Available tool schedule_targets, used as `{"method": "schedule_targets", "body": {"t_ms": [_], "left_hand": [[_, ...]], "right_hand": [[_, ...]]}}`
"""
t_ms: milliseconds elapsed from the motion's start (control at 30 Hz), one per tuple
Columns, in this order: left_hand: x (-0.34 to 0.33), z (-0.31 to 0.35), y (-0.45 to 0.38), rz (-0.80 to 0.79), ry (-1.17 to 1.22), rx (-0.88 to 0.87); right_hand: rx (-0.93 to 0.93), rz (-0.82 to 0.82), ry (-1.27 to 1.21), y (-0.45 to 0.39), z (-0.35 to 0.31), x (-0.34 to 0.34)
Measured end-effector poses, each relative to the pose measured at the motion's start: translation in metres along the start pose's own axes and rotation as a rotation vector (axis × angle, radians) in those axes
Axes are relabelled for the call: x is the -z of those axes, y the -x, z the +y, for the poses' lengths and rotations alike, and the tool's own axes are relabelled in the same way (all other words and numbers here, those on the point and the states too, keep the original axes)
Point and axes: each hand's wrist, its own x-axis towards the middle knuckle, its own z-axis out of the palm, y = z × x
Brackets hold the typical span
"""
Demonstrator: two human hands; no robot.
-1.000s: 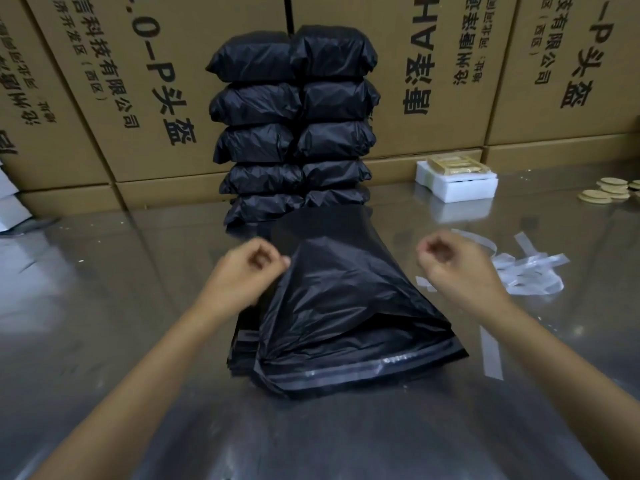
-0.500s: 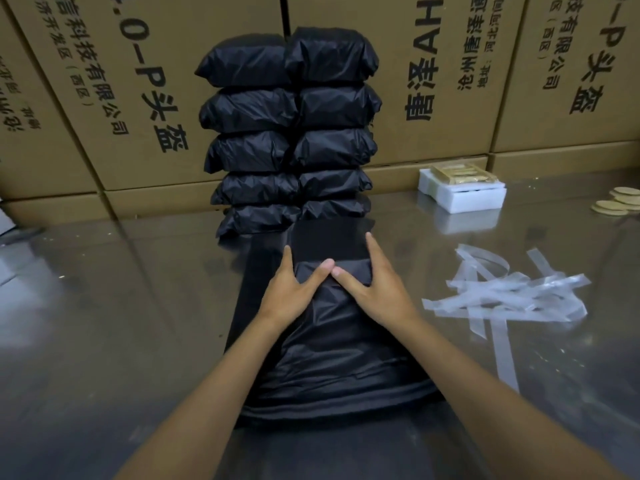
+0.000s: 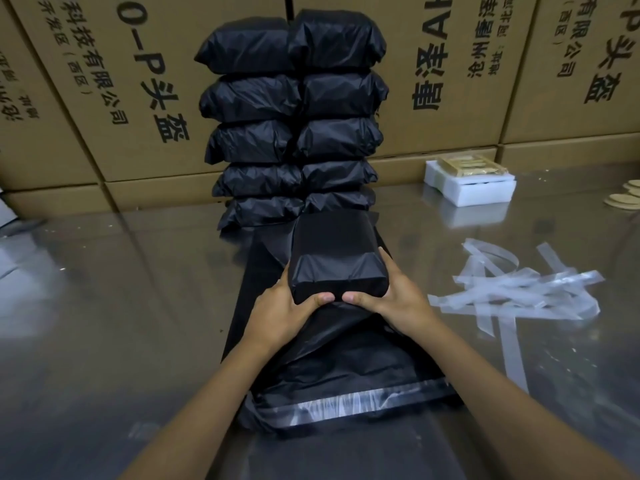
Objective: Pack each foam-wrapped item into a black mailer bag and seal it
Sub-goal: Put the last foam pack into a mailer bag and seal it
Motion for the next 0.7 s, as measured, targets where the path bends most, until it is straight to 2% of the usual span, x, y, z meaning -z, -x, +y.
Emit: {"method": "schedule_targets", "body": {"t_ms": [133, 267, 400, 467, 567, 700], "left_hand": [[0.001, -0.001, 0.002, -0.015, -0.038, 0.017], [0.004, -0.004, 0.001, -0.104, -0.096, 0.003], [0.006, -0.01, -0.002, -0.176, -0.231, 0.014], [0.007, -0.012, -0.005, -0.244, -0.286, 0.037], [0.009, -0.016, -0.011, -0.331, -0.323, 0.043], [0.012, -0.023, -0.014, -0.306, -0.282, 0.04]], "right_hand": [[0.02, 0.027, 0.039, 0.005, 0.001, -0.002], [0.001, 0.032, 0.139, 0.009, 0.0, -0.003], [-0.003, 0.047, 0.492, 0.007, 0.005, 0.001], [-0.02, 0.005, 0.58, 0.005, 0.007, 0.004], [-0.03, -0.044, 0.627, 0.002, 0.01, 0.006], [-0.005, -0.051, 0.625, -0.001, 0.012, 0.009]]}}
